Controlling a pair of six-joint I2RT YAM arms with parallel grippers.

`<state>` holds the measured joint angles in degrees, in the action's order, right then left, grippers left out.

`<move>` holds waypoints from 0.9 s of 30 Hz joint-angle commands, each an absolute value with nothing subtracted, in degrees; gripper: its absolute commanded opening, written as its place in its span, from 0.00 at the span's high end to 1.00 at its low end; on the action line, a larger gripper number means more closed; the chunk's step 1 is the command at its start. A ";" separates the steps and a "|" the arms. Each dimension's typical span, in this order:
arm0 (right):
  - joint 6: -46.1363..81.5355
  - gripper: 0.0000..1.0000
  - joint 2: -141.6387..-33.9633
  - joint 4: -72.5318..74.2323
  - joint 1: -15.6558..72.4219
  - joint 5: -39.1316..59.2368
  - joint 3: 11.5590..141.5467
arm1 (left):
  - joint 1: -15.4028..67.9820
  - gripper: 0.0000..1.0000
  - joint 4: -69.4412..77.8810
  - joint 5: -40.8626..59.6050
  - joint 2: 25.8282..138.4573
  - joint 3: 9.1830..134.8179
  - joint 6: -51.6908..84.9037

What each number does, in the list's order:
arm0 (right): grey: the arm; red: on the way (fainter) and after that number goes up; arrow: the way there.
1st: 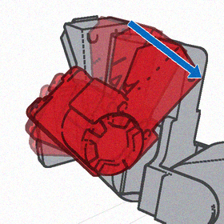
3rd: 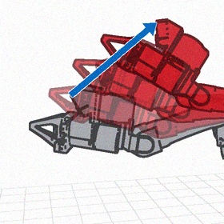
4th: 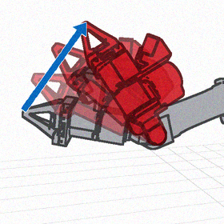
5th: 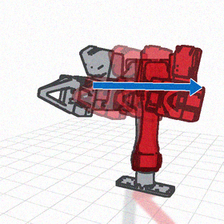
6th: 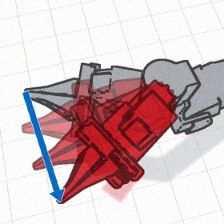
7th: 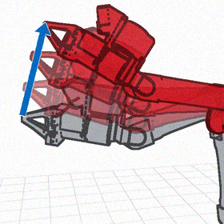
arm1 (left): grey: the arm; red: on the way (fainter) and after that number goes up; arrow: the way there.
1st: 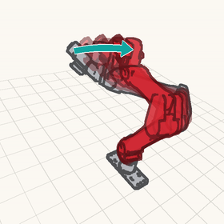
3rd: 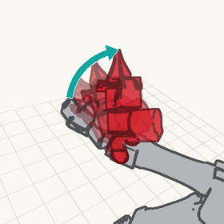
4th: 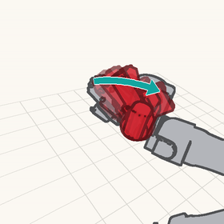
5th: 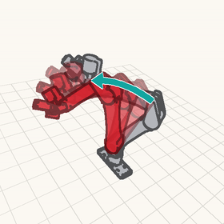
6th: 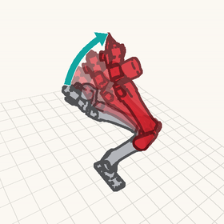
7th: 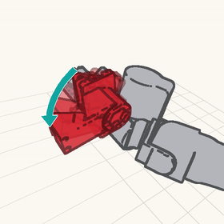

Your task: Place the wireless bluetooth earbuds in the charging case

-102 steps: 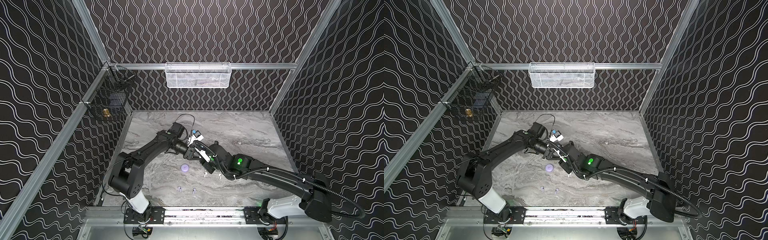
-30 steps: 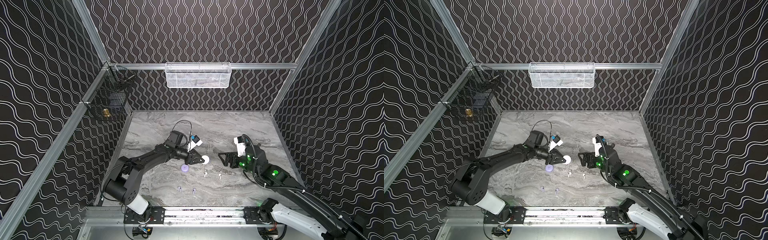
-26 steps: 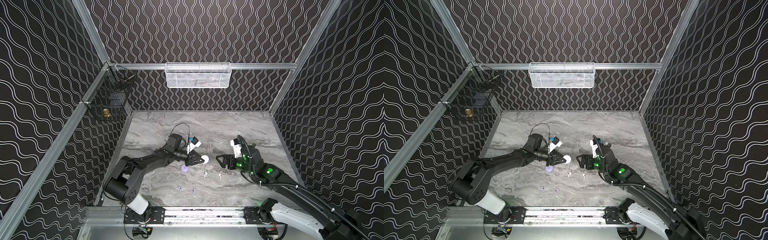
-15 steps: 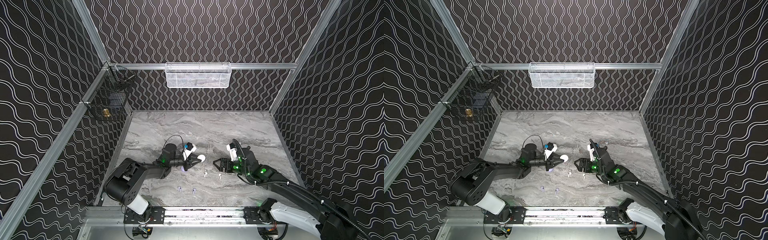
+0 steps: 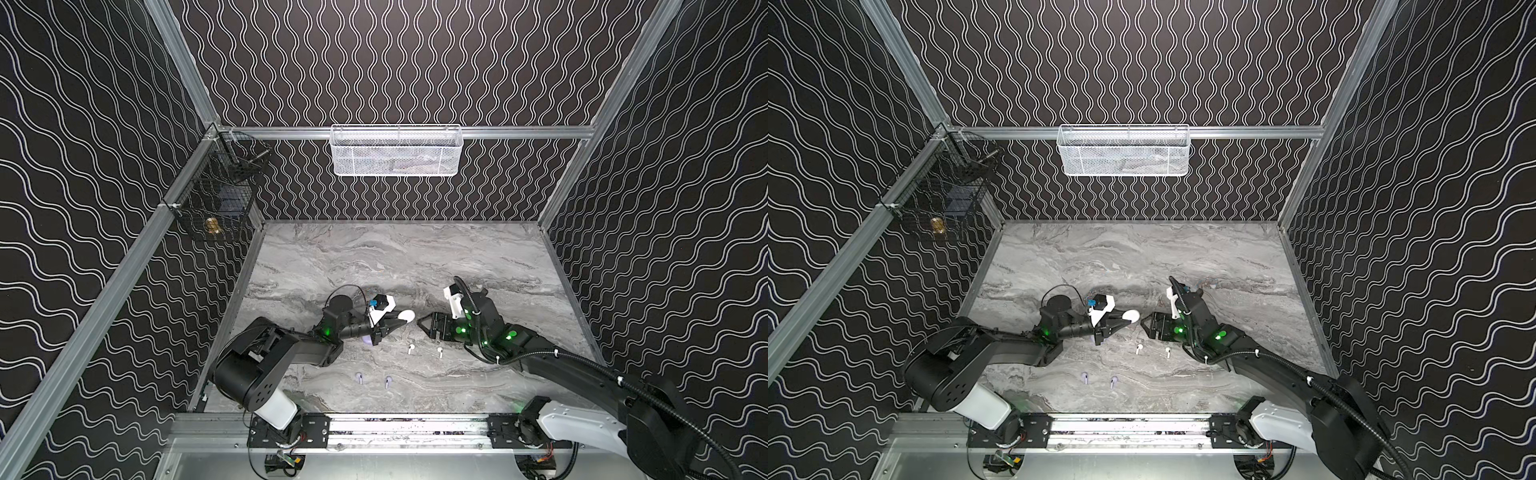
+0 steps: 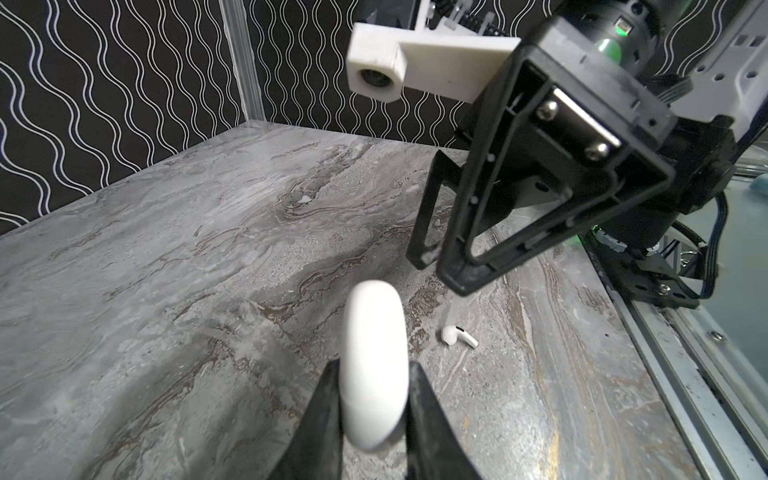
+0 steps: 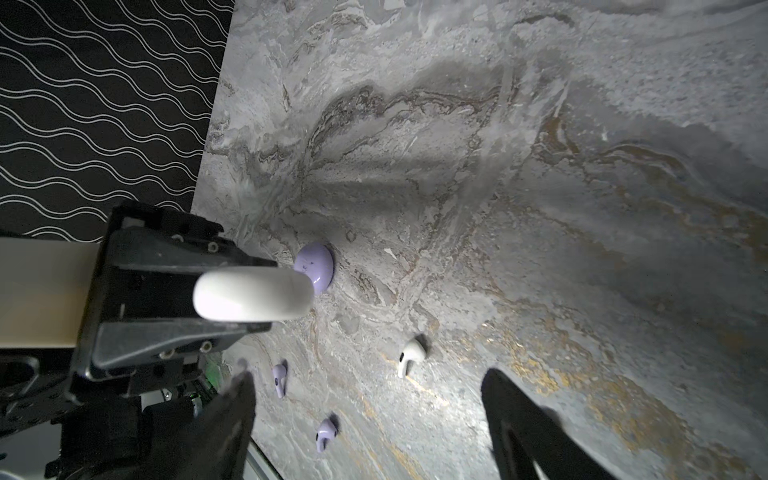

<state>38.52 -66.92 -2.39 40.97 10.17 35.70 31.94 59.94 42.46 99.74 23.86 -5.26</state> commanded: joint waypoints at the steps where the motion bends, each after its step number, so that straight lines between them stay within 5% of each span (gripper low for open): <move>1: 39.02 0.14 -67.89 0.48 41.39 9.97 36.13 | 32.19 0.85 62.49 41.49 100.01 23.73 -7.56; 27: 38.41 0.14 -71.64 -1.13 43.24 5.80 39.11 | 34.28 0.85 62.84 40.47 99.37 22.37 -11.05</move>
<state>38.48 -71.70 -1.56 43.35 7.99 38.26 34.02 60.99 38.92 99.61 22.44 -9.61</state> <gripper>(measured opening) 0.860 0.238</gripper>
